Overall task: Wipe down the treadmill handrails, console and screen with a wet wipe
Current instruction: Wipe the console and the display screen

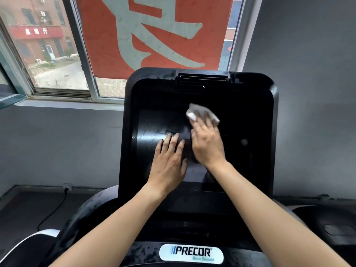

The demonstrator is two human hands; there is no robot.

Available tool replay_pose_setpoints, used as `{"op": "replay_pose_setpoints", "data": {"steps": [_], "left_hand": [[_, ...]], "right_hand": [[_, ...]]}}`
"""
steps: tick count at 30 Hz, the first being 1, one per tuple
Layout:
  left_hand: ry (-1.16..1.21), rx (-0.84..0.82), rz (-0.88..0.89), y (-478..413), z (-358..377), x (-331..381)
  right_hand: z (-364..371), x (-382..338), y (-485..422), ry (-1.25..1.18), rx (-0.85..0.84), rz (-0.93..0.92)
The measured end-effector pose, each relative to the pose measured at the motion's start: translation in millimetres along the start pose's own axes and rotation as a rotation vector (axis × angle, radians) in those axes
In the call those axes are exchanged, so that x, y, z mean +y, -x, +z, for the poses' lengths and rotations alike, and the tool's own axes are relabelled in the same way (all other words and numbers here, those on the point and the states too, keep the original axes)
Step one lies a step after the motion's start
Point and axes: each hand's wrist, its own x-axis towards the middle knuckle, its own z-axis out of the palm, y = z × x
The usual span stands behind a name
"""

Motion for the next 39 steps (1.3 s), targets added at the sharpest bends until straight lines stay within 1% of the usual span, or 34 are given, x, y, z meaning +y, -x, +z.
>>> {"op": "replay_pose_setpoints", "data": {"steps": [2,3,4,5,8,11,12,14,16,18,19,22,25,27,29,31,32,33,34,37,39], "left_hand": [[0.002,0.012,0.031,-1,0,4],[0.001,0.01,0.048,-1,0,6],[-0.005,0.006,0.06,0,0,7],[-0.013,0.0,0.069,1,1,9],[-0.016,-0.026,0.073,8,4,12],[-0.011,-0.036,0.07,18,8,14],[-0.01,-0.039,0.069,21,9,15],[-0.019,-0.038,0.075,26,10,17],[-0.036,-0.051,0.087,30,11,18],[-0.055,-0.055,0.095,33,12,19],[-0.062,-0.054,0.093,35,12,20],[-0.068,-0.061,0.075,39,12,23],[-0.072,-0.073,0.054,45,13,29],[-0.07,-0.075,0.034,50,14,35],[-0.073,-0.073,0.019,57,16,41],[-0.08,-0.068,0.012,63,16,46],[-0.084,-0.064,0.006,65,17,48],[-0.088,-0.064,-0.004,69,17,49],[-0.093,-0.068,-0.018,72,17,51],[-0.117,-0.079,-0.081,84,18,52],[-0.131,-0.089,-0.137,92,18,52]], "right_hand": [[4,4,13,0.079,-0.084,-0.184],[2,12,16,0.112,-0.103,-0.244],[-1,20,15,0.129,-0.096,-0.261],[-5,28,13,0.13,-0.072,-0.234],[-15,42,8,0.055,0.038,-0.013],[-11,30,17,-0.001,0.074,0.114],[-6,24,24,-0.008,0.057,0.114],[3,16,40,0.011,0.001,0.031],[4,23,51,0.064,-0.049,-0.09],[-4,39,48,0.095,-0.051,-0.124],[-10,46,44,0.09,-0.032,-0.091],[-24,55,37,0.013,0.035,0.083],[-21,43,47,-0.027,0.031,0.135],[-13,34,64,-0.021,-0.007,0.061],[-6,29,84,0.014,-0.083,-0.065],[-7,35,95,0.078,-0.148,-0.179],[-10,42,93,0.105,-0.152,-0.213],[-14,48,89,0.114,-0.142,-0.215],[-18,52,84,0.103,-0.12,-0.178],[-22,48,75,-0.004,-0.049,-0.001],[-14,31,85,-0.042,-0.06,0.007]]}}
